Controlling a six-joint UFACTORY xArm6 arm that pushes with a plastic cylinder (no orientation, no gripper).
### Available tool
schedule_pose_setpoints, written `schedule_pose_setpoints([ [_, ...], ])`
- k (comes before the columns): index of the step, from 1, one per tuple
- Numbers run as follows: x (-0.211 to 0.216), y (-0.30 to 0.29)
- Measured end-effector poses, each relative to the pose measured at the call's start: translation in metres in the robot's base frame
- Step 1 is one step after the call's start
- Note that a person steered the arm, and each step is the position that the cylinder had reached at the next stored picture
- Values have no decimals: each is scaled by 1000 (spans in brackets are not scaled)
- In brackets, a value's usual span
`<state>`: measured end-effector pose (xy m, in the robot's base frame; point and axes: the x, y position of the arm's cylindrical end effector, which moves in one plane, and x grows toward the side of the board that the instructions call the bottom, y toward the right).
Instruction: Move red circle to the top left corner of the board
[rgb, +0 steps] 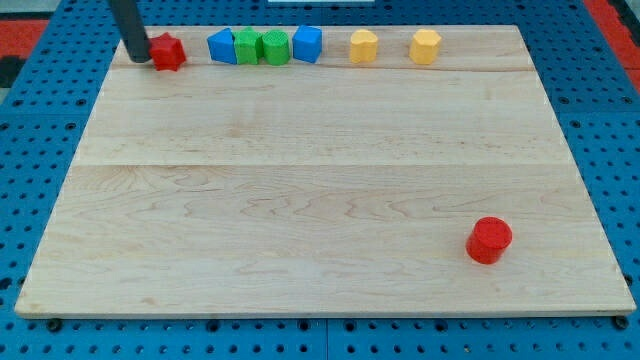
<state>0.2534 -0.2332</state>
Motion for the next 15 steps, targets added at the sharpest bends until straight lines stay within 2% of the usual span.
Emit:
schedule_pose_setpoints([
  [2,-22,11],
  [3,20,-45],
  [4,84,-22],
  [6,135,40],
  [9,158,281],
  [10,186,339],
  [11,233,395],
  [12,241,463],
  [13,285,473],
  [14,311,411],
  [15,286,319],
])
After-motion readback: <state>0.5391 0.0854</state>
